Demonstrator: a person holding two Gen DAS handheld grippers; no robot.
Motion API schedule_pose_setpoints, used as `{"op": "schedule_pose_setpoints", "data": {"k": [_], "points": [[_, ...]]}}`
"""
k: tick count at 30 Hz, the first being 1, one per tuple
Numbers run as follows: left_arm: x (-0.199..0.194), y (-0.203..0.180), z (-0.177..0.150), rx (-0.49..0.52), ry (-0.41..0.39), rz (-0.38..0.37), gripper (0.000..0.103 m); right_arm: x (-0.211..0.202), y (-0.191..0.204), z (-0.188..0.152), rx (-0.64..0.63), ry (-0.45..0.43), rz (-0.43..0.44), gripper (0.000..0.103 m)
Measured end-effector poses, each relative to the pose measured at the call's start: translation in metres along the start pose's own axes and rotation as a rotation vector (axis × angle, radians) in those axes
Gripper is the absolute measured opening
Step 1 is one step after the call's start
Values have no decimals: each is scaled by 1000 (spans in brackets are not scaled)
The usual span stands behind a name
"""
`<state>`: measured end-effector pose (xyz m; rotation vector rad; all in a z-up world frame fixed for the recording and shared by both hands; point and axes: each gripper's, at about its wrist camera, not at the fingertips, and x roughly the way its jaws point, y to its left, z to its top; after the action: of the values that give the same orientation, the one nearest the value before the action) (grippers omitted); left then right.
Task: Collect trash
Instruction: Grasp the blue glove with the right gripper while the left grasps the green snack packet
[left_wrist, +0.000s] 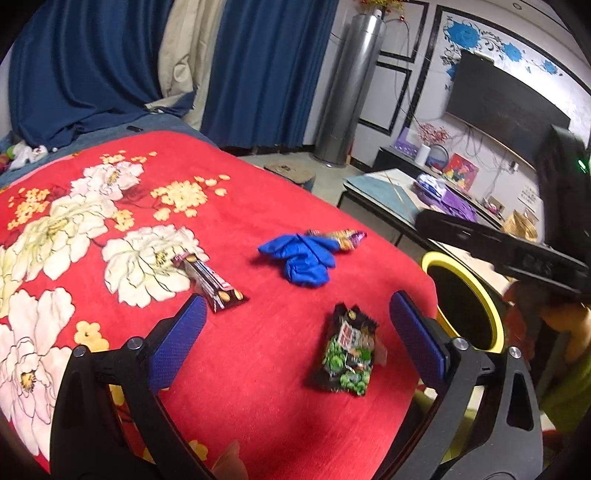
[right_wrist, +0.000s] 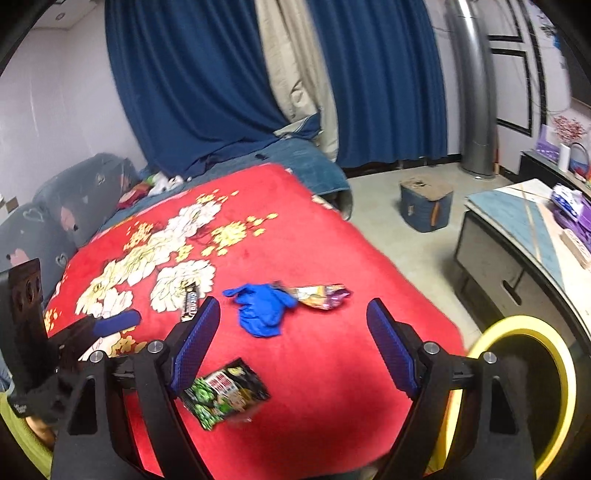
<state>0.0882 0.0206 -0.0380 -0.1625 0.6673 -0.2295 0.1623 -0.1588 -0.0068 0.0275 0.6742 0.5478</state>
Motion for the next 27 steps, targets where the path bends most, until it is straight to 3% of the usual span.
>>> {"op": "schedule_pose_setpoints", "data": {"k": [14, 20, 27], "points": [[34, -7, -20, 2, 167, -161, 55, 72, 5, 0, 46, 193, 93, 56], [44, -15, -29, 21, 220, -175, 48, 96, 6, -3, 51, 245, 97, 51], [45, -16, -31, 13, 237, -166, 38, 118, 8, -9, 63, 293, 104, 35]]}}
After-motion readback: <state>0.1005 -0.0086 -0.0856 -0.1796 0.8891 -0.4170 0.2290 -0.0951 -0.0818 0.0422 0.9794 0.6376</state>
